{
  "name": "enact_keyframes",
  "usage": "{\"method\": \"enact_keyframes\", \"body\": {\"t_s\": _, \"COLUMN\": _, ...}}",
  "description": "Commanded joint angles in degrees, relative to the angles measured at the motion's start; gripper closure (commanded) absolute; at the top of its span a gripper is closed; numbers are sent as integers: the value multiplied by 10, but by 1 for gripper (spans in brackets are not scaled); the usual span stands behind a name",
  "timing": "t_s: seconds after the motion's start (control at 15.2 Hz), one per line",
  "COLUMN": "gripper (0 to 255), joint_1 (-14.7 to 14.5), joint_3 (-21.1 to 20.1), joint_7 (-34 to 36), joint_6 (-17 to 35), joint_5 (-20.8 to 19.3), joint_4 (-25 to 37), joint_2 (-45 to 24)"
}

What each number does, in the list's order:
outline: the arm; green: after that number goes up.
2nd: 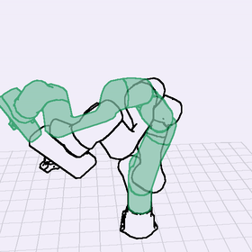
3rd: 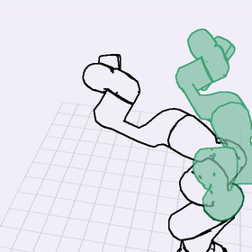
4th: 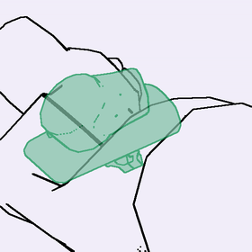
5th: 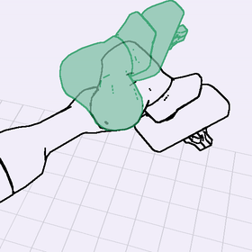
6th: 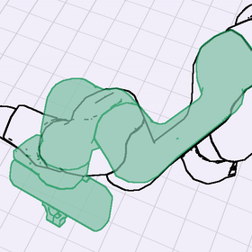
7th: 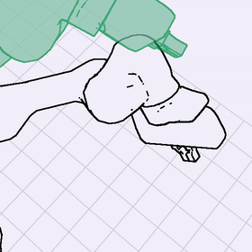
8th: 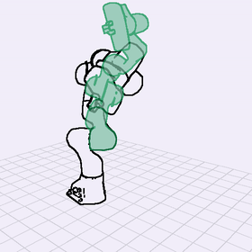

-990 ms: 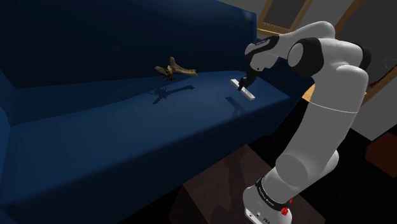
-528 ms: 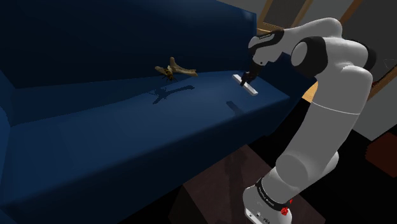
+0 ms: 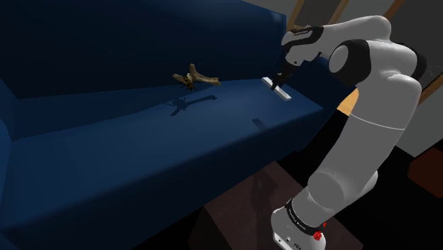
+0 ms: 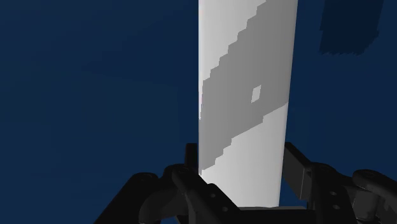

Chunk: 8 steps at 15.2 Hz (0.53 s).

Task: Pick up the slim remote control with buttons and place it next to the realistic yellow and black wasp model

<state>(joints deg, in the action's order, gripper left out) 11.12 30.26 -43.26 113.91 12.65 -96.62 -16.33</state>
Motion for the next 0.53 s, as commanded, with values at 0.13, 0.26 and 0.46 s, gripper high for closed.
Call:
{"method": "enact_keyframes", "body": {"t_s": 0.13, "gripper": 255, "joint_1": 0, "joint_3": 2, "joint_7": 5, "joint_6": -29, "joint_5": -5, "joint_4": 24, "joint_2": 7}}
{"method": "enact_keyframes", "body": {"t_s": 0.26, "gripper": 255, "joint_1": 1, "joint_3": 3, "joint_7": 7, "joint_6": -44, "joint_5": -7, "joint_4": 37, "joint_2": 9}}
{"method": "enact_keyframes", "body": {"t_s": 0.46, "gripper": 255, "joint_1": -18, "joint_3": -4, "joint_7": 35, "joint_6": -44, "joint_5": -15, "joint_4": 33, "joint_2": 16}}
